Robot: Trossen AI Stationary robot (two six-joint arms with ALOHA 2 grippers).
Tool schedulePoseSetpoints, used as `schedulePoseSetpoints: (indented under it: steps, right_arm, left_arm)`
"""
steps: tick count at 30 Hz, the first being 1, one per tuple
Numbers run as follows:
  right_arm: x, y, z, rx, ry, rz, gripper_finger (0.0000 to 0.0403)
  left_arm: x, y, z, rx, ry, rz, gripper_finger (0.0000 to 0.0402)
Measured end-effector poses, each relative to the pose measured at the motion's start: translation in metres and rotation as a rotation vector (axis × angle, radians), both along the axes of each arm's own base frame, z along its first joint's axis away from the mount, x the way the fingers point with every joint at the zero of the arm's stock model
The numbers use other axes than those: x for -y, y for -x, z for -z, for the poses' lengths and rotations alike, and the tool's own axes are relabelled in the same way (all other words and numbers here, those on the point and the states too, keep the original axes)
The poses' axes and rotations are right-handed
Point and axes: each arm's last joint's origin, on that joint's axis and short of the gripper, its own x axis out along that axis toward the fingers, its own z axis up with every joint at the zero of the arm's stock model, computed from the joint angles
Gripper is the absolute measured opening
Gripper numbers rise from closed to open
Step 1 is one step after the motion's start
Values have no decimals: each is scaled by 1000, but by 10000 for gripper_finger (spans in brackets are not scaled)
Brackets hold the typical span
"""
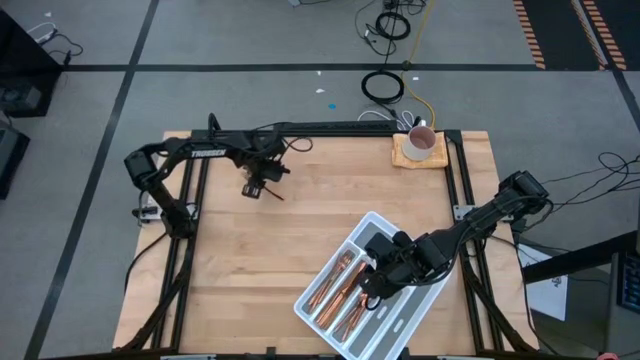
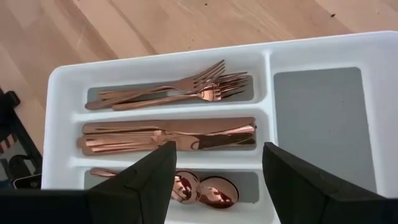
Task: Sort silverware
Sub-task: Put the gold fork into the silverware tray
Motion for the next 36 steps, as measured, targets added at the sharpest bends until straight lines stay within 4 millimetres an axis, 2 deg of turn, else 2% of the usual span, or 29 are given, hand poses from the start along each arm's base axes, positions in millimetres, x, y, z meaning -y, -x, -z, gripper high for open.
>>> schedulePoseSetpoints:
  steps: [10,12,16,20,26,31,36]
  right_arm:
    - [1,0,-1,24,41,17,224]
    - [1,-1,-1,26,40,23,224]
    - [1,-1,-1,32,28,41,224]
    - [2,-1,0,42,4,103,224]
    - [9,-3,-1,99,-17,300,224]
    - [17,-3,0,127,13,410,224]
    - [31,1,-9,176,22,548,224]
  left_arm:
    - [8,20,35,-18,-13,30,171]
    - [9,23,41,-28,3,33,146]
    - [11,24,44,-37,-20,85,28]
    - [17,18,41,-50,-41,59,9]
    - [37,9,23,-32,-62,87,4]
    - [61,3,-10,23,-113,174,4]
    - [98,1,-52,140,-176,338,4]
